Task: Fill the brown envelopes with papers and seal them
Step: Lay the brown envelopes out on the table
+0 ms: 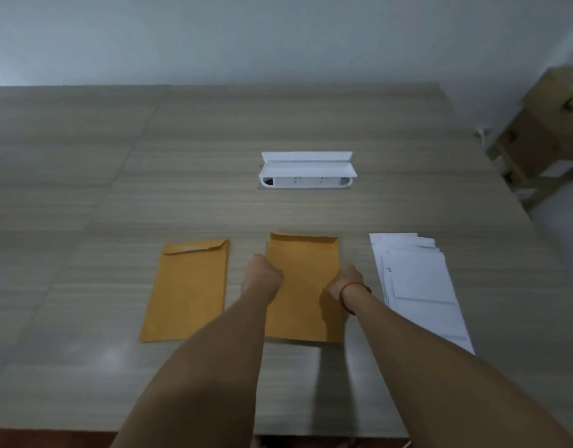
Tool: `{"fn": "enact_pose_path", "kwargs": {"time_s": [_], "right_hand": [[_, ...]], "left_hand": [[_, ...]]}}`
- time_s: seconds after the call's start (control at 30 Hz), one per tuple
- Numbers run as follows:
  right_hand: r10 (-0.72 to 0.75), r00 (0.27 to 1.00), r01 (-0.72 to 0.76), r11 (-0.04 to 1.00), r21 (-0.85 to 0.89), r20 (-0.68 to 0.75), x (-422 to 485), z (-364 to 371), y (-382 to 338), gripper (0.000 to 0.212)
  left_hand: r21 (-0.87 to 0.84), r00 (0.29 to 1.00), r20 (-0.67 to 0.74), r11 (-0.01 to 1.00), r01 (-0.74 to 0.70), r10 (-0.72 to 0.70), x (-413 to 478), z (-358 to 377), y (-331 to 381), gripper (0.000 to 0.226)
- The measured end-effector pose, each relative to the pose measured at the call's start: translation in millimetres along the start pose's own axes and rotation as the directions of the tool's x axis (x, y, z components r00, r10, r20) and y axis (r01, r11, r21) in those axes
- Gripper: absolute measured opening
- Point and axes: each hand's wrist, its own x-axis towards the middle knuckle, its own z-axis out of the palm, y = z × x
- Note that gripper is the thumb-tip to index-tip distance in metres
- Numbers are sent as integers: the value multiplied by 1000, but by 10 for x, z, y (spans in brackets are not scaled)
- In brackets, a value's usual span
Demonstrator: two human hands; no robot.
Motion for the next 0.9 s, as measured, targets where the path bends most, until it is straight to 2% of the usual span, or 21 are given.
{"fn": "enact_pose_path", "kwargs": {"time_s": [0.07, 0.13, 0.27, 0.4, 0.47, 0.53, 0.67, 0.77, 0.9], "right_hand": [[-26, 1000, 26, 998, -54, -2, 73, -34, 154, 25], [-53, 999, 53, 997, -58, 3, 128, -32, 288, 9], [-86, 996, 85, 994, -69, -12, 162, 20, 528, 28], [-90, 995, 84, 990, -113, -46, 243, 6, 583, 46], [-116, 990, 105, 986, -127, -79, 281, -26, 538, 48], [-177, 980, 165, 978, -130, -90, 309, -41, 501, 49], [-271, 963, 267, 948, -171, 1, 464, -87, 388, 65], [-263, 964, 267, 949, -167, 46, 558, -103, 283, 73], [-227, 971, 236, 953, -188, 69, 708, -127, 194, 74]], "left_hand": [[-10, 1000, -15, 1000, 13, -13, -71, 180, 24, 23], [3, 999, -37, 999, 33, -33, -145, 338, 37, 18], [75, 997, -50, 995, 65, -61, -232, 523, -9, 13], [155, 991, -108, 983, 101, -85, -293, 618, -11, 34], [188, 991, -130, 981, 55, -30, -270, 621, 21, 40], [177, 994, -94, 984, -34, 51, -218, 623, 58, 43], [131, 992, 9, 983, -126, 126, -103, 620, 129, 60], [137, 987, 58, 978, -158, 152, 17, 595, 143, 69], [177, 990, 90, 976, -124, 109, 191, 563, 195, 71]]}}
